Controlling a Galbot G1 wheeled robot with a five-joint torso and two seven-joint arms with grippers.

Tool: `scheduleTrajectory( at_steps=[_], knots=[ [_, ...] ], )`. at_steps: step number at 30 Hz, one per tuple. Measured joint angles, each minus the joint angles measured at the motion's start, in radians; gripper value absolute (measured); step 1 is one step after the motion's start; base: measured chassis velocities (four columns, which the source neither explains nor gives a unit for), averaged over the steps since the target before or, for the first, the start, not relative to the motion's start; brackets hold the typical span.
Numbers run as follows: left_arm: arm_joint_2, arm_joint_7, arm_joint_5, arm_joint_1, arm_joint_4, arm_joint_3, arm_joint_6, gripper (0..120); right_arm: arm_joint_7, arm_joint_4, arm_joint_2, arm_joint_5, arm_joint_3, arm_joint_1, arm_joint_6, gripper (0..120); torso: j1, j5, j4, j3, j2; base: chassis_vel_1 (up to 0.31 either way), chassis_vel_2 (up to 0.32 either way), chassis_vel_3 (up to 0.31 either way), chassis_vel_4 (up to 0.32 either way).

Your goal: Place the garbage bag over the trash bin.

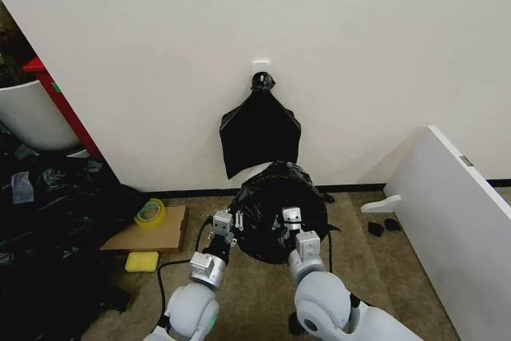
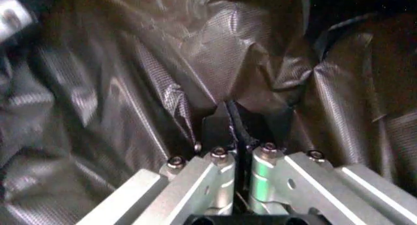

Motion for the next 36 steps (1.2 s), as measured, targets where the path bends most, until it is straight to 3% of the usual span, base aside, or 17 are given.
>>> scheduleTrajectory(
  at_steps=[4,8,14,15,16,19,22,26,28,36],
  knots=[
    [0.002,0.009,0.003,0.004,-0.009,0.002,-0.013,1,0.004,-0.032,0.000,0.043,-0.004,0.044,-0.043,0,0.000,0.0000,0.0000,0.000,0.000,0.000,0.000,0.000,0.000],
    [0.007,0.012,0.008,0.012,-0.019,0.001,-0.017,1,-0.020,-0.117,0.020,-0.043,-0.011,0.087,-0.030,0,0.000,0.0000,0.0001,0.000,0.000,0.000,0.000,0.000,0.000],
    [0.016,0.013,0.004,0.020,-0.041,-0.007,-0.017,1,-0.112,-0.271,0.045,-0.276,-0.011,0.110,0.084,0,0.000,0.0001,0.0001,0.000,0.000,0.000,0.000,0.000,0.000],
    [0.018,0.014,0.004,0.022,-0.047,-0.010,-0.016,1,-0.152,-0.317,0.049,-0.356,0.000,0.111,0.167,0,0.000,0.0002,-0.0001,0.000,0.000,0.000,0.000,0.000,0.000],
    [0.018,0.014,0.004,0.022,-0.047,-0.010,-0.016,1,-0.152,-0.317,0.049,-0.356,0.000,0.111,0.167,0,0.000,0.0002,-0.0001,0.000,0.000,0.000,0.000,0.000,0.000],
    [0.021,0.014,0.002,0.020,-0.048,-0.018,-0.016,1,-0.230,-0.314,0.042,-0.439,0.027,0.092,0.307,0,0.000,0.0002,0.0000,0.000,0.000,0.000,0.000,0.000,0.000],
    [0.022,0.014,0.002,0.018,-0.042,-0.019,-0.015,1,-0.241,-0.276,0.032,-0.429,0.026,0.081,0.322,0,0.000,-0.0001,-0.0001,0.000,0.000,0.000,0.000,0.000,0.000],
    [0.023,0.014,0.004,0.009,-0.028,-0.020,-0.015,1,-0.225,-0.153,-0.002,-0.289,-0.001,0.051,0.262,0,0.000,-0.0001,-0.0001,0.000,0.000,0.000,0.000,0.000,0.000],
    [0.022,0.021,0.005,0.004,-0.026,-0.015,-0.022,1,-0.149,-0.085,-0.015,-0.107,-0.017,0.054,0.115,0,0.000,0.0000,-0.0002,0.000,0.000,0.000,0.000,0.000,0.000],
    [0.025,0.048,0.010,0.005,-0.033,-0.012,-0.058,1,-0.078,-0.096,-0.014,0.146,-0.027,0.149,-0.094,0,0.000,0.0000,-0.0001,0.000,0.000,0.000,0.000,0.000,0.000]
  ],
)
